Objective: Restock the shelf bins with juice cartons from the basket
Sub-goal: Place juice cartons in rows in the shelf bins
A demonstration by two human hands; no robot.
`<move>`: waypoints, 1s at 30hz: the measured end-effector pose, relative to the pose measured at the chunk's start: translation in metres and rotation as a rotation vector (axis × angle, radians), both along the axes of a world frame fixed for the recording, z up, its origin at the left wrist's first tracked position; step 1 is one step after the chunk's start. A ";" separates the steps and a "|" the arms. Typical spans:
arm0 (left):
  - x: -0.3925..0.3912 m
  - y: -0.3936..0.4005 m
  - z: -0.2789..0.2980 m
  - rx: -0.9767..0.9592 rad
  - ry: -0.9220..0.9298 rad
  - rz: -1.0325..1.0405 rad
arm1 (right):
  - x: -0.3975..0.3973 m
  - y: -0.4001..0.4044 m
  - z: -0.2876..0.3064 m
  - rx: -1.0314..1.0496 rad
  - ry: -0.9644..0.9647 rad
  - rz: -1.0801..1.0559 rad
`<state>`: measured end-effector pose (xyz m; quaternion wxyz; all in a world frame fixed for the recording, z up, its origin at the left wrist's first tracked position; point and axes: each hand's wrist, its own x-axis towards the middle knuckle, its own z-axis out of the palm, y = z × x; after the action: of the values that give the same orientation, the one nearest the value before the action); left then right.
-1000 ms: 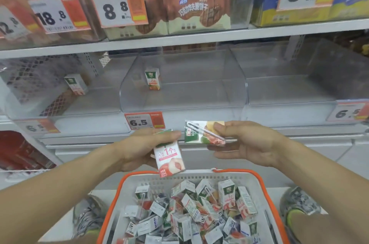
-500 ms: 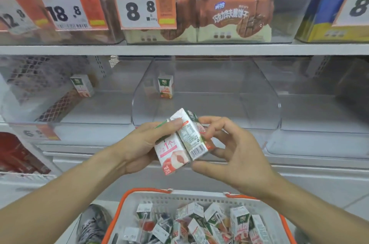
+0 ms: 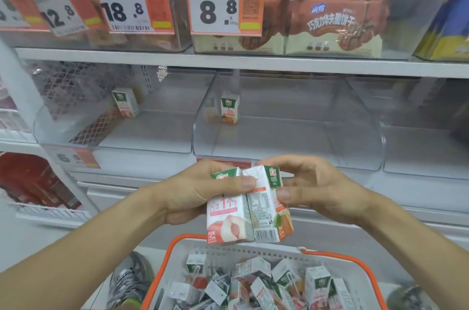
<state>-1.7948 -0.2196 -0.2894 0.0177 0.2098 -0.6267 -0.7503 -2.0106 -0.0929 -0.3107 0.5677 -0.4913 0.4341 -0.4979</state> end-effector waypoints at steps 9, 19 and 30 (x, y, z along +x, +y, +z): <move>0.048 -0.027 0.022 -0.093 0.061 0.240 | 0.022 -0.053 0.036 -0.334 0.289 -0.744; 0.050 -0.037 0.004 -0.161 0.074 0.366 | 0.001 -0.227 0.016 -0.046 0.869 -0.782; 0.059 -0.052 -0.014 -0.187 -0.046 0.316 | -0.016 -0.251 -0.011 0.048 1.097 -0.702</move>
<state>-1.7356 -0.2715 -0.3032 0.1406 0.3200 -0.6532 -0.6717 -2.0271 -0.3442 -0.3216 0.0784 -0.4903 0.8066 -0.3208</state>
